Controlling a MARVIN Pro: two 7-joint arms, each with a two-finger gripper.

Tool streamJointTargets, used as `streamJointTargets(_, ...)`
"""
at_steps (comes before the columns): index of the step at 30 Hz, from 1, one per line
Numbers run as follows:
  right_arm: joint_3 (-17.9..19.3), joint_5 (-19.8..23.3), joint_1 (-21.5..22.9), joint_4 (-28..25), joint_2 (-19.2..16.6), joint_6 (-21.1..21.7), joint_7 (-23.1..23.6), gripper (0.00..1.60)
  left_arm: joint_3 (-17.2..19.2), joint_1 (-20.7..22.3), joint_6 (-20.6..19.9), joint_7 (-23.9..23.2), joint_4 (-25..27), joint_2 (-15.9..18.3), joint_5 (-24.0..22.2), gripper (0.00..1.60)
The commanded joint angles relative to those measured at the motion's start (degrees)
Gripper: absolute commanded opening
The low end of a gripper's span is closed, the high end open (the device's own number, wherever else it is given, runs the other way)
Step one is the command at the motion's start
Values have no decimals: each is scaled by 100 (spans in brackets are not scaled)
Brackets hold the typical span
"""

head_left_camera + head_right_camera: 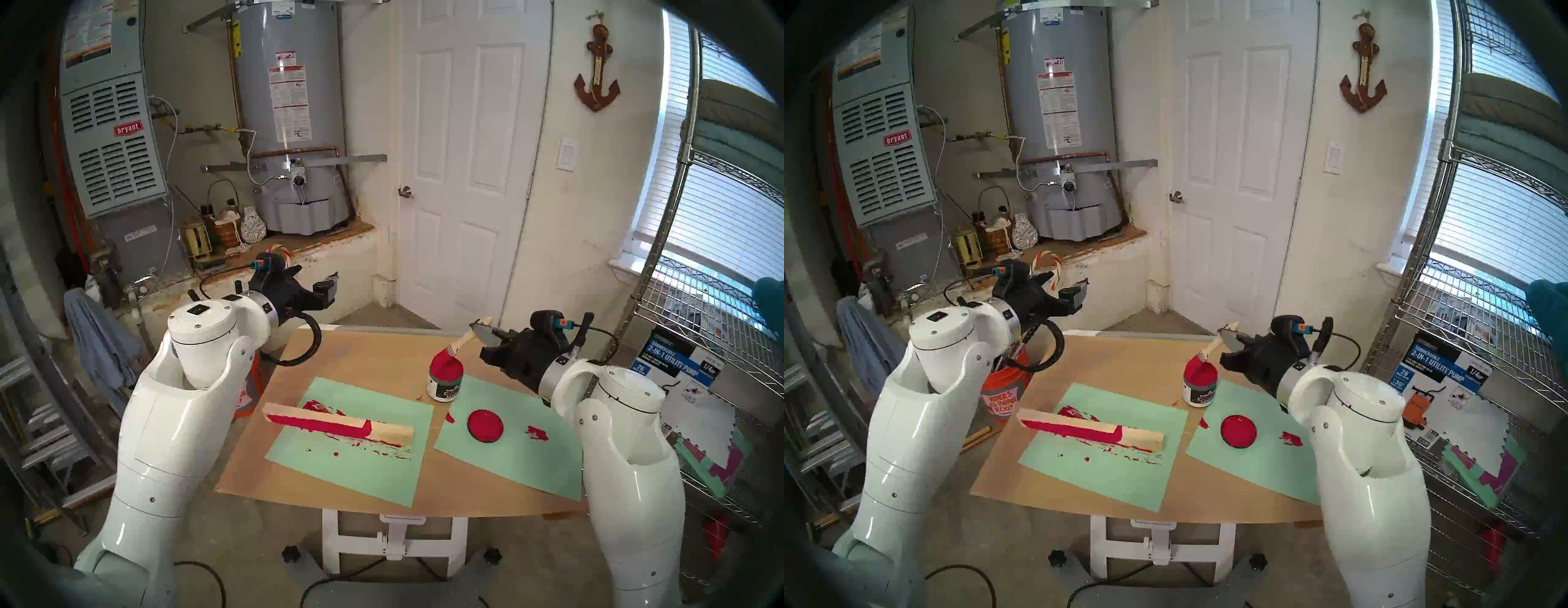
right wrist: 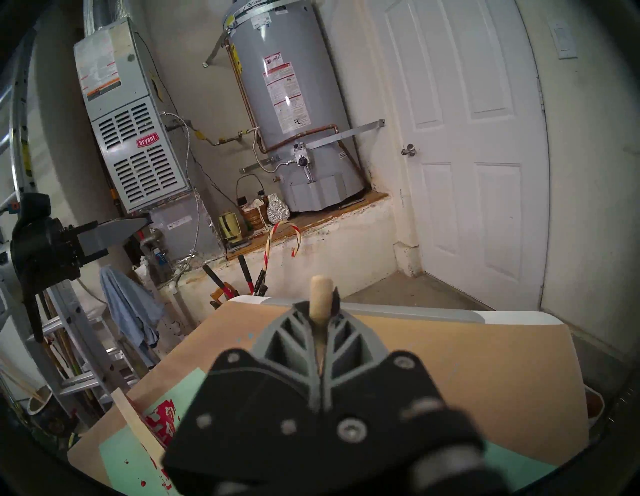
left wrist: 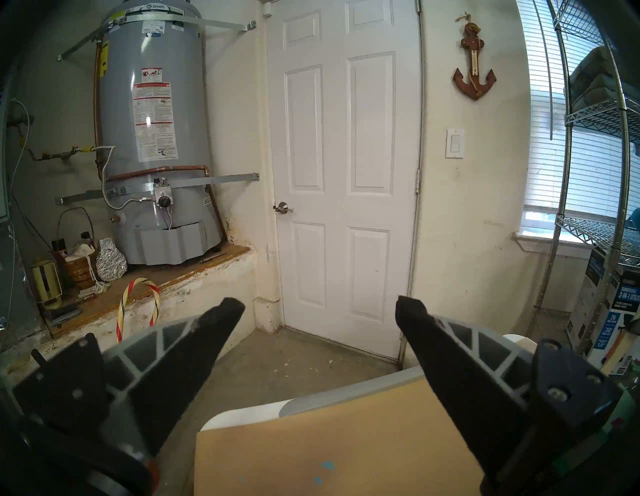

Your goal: Pick up brush, dip the brush into paint, and paint the wood

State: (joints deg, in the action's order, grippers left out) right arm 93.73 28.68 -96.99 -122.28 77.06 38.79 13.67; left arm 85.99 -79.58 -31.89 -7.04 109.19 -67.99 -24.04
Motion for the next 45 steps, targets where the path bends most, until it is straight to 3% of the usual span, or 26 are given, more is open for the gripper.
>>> streamJointTargets(1, 39, 153, -34, -244, 154, 25, 9, 0, 20, 66, 10, 12, 111, -4, 3, 160)
streamJointTargets(26, 179, 121, -151, -314, 172, -53, -54, 0, 20, 65, 9, 12, 112, -4, 3, 160)
streamJointTargets(45, -14, -74, -192, -81, 299, -233, -26, 0, 20, 65, 8, 12, 112, -4, 3, 160)
